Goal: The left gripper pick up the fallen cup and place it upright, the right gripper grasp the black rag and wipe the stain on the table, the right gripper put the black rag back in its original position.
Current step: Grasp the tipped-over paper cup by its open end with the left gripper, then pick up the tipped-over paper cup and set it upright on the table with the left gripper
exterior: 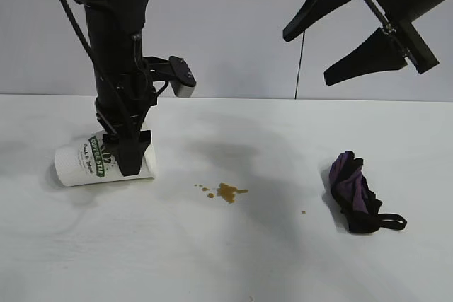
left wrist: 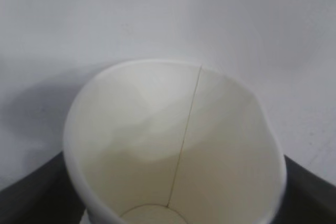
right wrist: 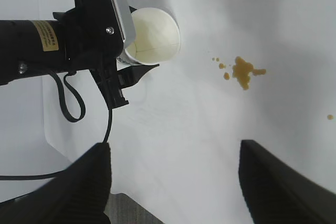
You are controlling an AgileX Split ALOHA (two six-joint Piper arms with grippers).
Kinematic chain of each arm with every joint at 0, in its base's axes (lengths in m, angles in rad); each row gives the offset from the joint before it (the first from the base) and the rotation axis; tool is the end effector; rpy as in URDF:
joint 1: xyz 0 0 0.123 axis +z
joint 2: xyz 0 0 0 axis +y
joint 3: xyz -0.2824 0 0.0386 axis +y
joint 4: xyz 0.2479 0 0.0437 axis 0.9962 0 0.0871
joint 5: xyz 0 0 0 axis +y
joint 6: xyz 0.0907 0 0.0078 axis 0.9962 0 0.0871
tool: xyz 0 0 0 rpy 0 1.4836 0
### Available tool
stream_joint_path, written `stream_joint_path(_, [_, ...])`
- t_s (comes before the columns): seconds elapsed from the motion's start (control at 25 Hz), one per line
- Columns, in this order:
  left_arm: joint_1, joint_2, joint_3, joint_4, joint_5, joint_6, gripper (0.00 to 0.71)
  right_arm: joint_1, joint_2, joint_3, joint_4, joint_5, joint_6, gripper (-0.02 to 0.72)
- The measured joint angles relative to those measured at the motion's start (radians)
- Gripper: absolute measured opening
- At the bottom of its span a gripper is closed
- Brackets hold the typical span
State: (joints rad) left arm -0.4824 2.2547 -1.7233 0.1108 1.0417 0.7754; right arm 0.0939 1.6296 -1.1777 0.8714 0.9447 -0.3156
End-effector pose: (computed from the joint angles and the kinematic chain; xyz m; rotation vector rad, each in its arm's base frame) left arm 0.4045 -0.2020 0.1393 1.8682 2.4329 0.1679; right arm 0.3233 0.0872 0.2703 0.0391 2.6331 1.0178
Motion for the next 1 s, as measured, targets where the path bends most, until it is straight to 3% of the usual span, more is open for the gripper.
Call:
stream_joint_path(0.28, [0.013,-0.078,-0.015,-0.002,-0.021,-0.024,0.54,0.0,0.0,0.0,0.0,0.0,0.0,0.473])
stream_joint_path(0.44, [0.054,-0.176,-0.059,-0.059,-0.043,-0.084,0.54,0.0,0.0,0.0,-0.001,0.0,0.0,0.473])
stream_joint_path(0.8, [0.25,-0.358,-0.047,-0.584,-0.11,-0.011,0.54,0.0,0.0,0.0,-0.001,0.0,0.0,0.473])
stream_joint_path(1.0, [0.308,-0.386,0.025,-0.851,-0.11,0.194,0.54,0.0,0.0,0.0,-0.001,0.0,0.0,0.473])
